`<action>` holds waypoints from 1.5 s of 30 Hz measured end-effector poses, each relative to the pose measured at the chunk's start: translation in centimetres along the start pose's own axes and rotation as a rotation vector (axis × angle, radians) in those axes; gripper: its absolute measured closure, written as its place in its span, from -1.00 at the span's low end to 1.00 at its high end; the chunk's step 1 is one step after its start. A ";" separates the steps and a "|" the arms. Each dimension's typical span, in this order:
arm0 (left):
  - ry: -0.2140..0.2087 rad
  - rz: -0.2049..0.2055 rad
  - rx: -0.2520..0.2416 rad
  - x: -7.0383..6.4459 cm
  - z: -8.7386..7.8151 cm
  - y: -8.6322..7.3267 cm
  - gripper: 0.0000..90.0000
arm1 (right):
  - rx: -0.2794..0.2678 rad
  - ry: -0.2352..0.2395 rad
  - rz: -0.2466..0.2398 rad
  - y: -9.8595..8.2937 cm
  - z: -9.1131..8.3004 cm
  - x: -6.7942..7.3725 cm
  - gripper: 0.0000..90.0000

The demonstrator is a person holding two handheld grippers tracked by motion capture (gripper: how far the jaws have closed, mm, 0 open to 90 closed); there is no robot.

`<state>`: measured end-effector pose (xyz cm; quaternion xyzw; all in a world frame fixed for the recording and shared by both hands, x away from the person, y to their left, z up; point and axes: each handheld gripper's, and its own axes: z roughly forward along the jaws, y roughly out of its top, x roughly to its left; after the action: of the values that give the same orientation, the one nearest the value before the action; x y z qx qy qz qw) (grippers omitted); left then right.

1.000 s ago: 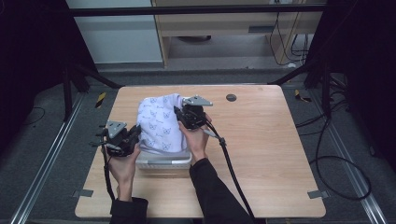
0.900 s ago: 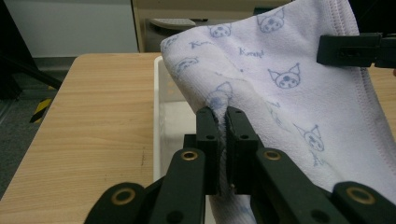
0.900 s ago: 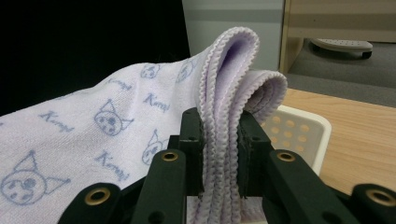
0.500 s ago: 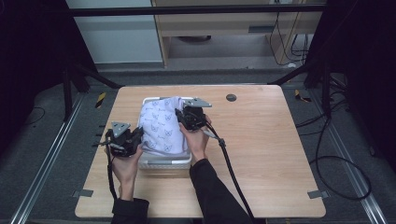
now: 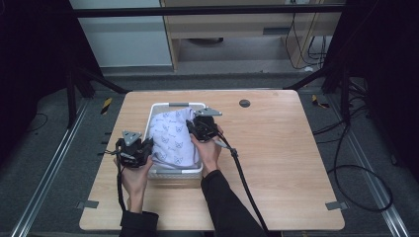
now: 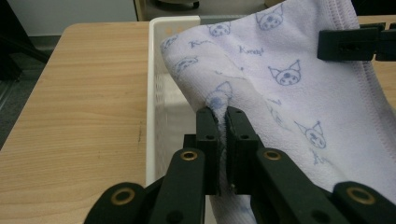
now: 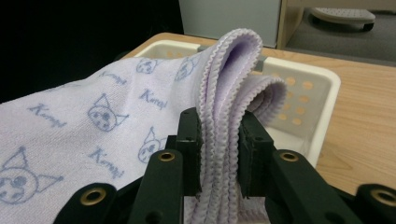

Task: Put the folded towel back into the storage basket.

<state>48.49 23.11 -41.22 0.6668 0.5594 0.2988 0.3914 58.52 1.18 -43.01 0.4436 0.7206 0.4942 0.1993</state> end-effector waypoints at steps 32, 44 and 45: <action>-0.066 -0.016 -0.073 -0.9 -1.9 0.4 0.39 | -0.026 -0.015 -0.033 -0.1 -2.3 -1.2 -0.10; -0.106 0.023 -0.139 -2.9 -3.6 -0.5 0.14 | -0.088 -0.006 -0.027 -1.7 -7.1 -2.6 -0.42; -0.108 0.027 -0.143 -3.0 -3.6 -0.6 0.12 | -0.091 -0.005 -0.031 -1.9 -7.4 -2.7 -0.44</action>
<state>44.56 20.86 -39.76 0.6597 0.5056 0.3068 0.4637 53.73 -5.25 -41.87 0.4240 0.7038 0.5222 0.2285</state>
